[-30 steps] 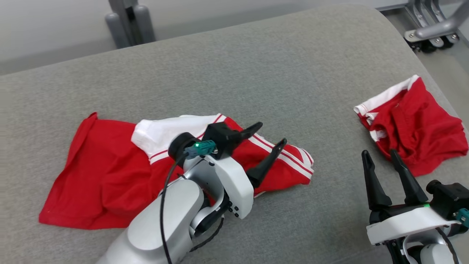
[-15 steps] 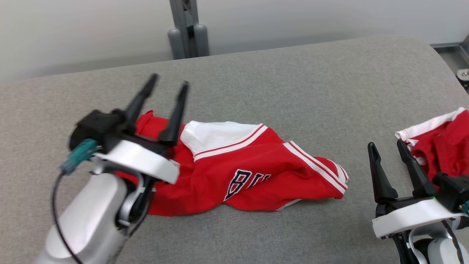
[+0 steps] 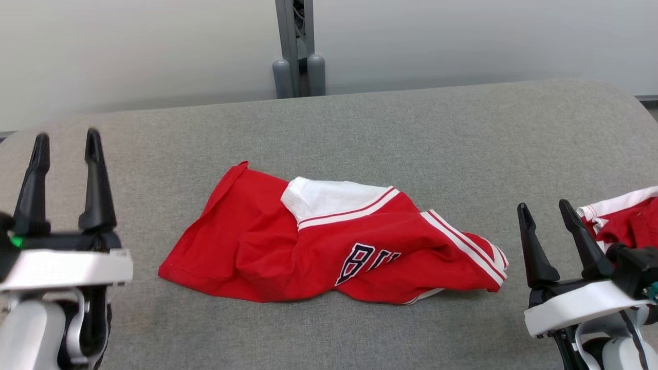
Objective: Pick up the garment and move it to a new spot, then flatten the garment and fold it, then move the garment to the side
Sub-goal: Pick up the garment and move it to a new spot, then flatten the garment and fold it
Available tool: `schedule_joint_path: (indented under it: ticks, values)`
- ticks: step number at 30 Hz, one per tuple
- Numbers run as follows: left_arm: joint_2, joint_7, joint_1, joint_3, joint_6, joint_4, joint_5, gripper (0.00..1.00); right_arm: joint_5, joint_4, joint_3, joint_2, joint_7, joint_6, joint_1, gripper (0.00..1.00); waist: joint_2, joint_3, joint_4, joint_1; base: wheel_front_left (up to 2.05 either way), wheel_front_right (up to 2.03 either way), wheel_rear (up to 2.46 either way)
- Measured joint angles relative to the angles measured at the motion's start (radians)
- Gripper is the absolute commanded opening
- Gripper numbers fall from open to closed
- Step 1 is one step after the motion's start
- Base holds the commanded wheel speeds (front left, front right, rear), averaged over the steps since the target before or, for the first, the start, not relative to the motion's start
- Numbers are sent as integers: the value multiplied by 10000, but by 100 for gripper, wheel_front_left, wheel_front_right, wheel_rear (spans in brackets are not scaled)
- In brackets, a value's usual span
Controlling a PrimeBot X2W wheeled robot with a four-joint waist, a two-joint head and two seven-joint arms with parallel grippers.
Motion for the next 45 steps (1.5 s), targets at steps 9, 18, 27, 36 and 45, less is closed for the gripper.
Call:
schedule_joint_path:
  ticks: [9,18,27,36,45]
  values:
    - [-334,-6,2410,642,192,-458,1233,100,-153,77,58,0,188,0,453,100,0,-562,147,1,0,0,0]
    - [-268,433,3572,324,487,-454,1457,100,-127,54,27,2,368,0,1020,100,0,-930,271,0,0,0,0]
    - [-217,654,3667,73,527,-575,1484,100,25,2,-48,2,449,0,1190,100,0,-958,458,0,0,0,0]
    - [-334,639,3032,-286,336,-474,1559,100,4,355,-228,-2,633,0,435,100,0,-898,958,0,0,0,0]
    - [-686,431,2047,-819,-150,73,1632,100,274,2596,245,-882,1195,0,-2222,100,0,-395,1698,0,0,0,0]
